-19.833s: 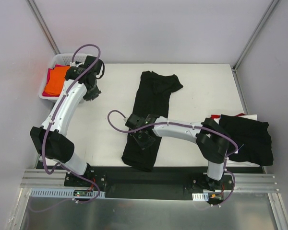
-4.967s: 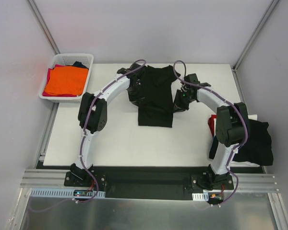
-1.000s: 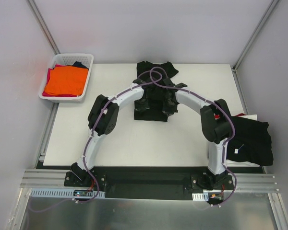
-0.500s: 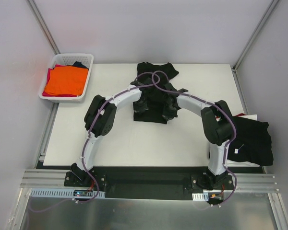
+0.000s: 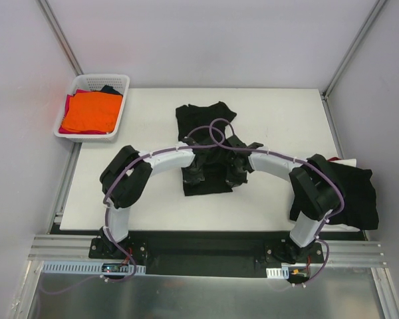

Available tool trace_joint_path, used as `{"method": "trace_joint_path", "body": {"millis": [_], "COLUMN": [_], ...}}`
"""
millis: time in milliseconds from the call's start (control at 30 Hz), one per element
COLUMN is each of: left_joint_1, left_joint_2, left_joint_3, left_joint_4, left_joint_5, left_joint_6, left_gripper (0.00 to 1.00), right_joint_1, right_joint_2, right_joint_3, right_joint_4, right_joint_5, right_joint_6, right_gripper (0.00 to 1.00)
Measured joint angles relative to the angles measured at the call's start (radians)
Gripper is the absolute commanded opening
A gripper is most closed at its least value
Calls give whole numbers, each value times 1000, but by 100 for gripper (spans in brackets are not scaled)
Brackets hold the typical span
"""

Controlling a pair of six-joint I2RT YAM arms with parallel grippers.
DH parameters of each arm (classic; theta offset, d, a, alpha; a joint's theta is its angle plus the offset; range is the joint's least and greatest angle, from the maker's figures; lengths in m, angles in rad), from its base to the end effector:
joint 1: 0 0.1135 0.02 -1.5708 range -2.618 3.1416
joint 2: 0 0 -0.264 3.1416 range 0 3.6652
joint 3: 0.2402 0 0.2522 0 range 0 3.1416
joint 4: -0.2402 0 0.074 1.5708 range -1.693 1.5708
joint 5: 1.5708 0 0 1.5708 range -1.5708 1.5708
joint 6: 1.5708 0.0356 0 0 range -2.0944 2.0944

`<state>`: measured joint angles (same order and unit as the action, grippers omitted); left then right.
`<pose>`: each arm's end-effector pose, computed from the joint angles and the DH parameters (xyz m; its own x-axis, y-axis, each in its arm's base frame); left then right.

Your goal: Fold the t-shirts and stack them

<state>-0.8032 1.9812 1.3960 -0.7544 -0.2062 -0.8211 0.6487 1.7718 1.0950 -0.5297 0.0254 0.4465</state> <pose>0.2744 -0.2739 0.1643 -0.9523 -0.0449 -0.3020 -0.0369 0.9988 -0.0319 0.2717 0.2049 0.1631 -0.9293 -0.1628 -0.3316 -0.2167 0.9672 0.1324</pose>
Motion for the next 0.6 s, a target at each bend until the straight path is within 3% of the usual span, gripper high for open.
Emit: {"method": "trace_joint_path", "body": {"millis": [267, 600], "left_joint_1": [-77, -155], "left_joint_2": [-134, -250], "left_joint_3": [-190, -343], "left_joint_4": [23, 53], "left_joint_5": [21, 33], "left_joint_6": [-89, -193], "left_gripper": [4, 6], "right_joint_1": [93, 251], "right_joint_2": [-156, -266], "right_joint_3": [-187, -302], "right_joint_4": [25, 24], "right_joint_5": [-11, 0], "right_joint_6": [89, 216], "right_gripper": [1, 1]}}
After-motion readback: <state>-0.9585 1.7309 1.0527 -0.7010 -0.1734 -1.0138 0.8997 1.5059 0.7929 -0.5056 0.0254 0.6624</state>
